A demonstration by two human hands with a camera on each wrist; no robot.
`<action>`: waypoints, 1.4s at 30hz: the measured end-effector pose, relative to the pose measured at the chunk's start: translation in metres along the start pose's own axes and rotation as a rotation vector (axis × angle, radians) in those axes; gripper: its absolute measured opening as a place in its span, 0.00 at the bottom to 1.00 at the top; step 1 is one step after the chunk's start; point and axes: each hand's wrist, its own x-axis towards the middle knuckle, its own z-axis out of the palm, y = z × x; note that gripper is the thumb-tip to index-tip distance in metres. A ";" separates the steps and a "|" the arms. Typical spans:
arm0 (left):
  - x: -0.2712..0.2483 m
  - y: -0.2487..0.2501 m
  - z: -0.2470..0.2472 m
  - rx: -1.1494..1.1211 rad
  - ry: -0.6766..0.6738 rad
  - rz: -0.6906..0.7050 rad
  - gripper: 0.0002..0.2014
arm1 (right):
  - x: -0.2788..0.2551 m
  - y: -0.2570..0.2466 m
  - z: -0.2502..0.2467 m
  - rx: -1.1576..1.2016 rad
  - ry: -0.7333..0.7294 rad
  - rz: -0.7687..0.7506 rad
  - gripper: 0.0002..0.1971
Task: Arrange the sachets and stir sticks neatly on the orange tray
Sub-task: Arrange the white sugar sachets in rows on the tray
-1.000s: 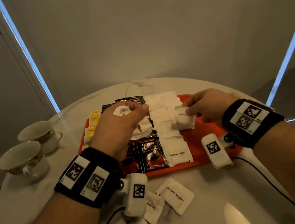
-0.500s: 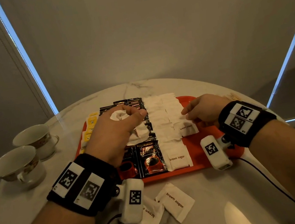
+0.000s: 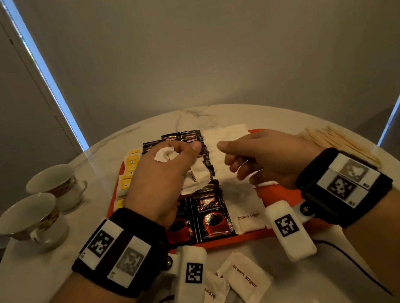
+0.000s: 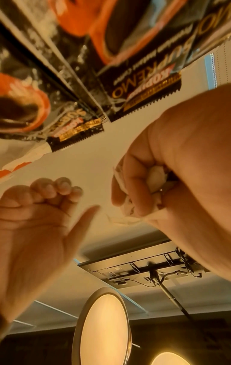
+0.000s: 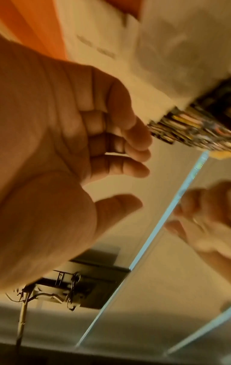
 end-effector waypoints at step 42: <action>-0.008 0.014 -0.003 0.039 -0.053 -0.118 0.06 | -0.013 0.016 -0.011 0.289 0.323 0.031 0.05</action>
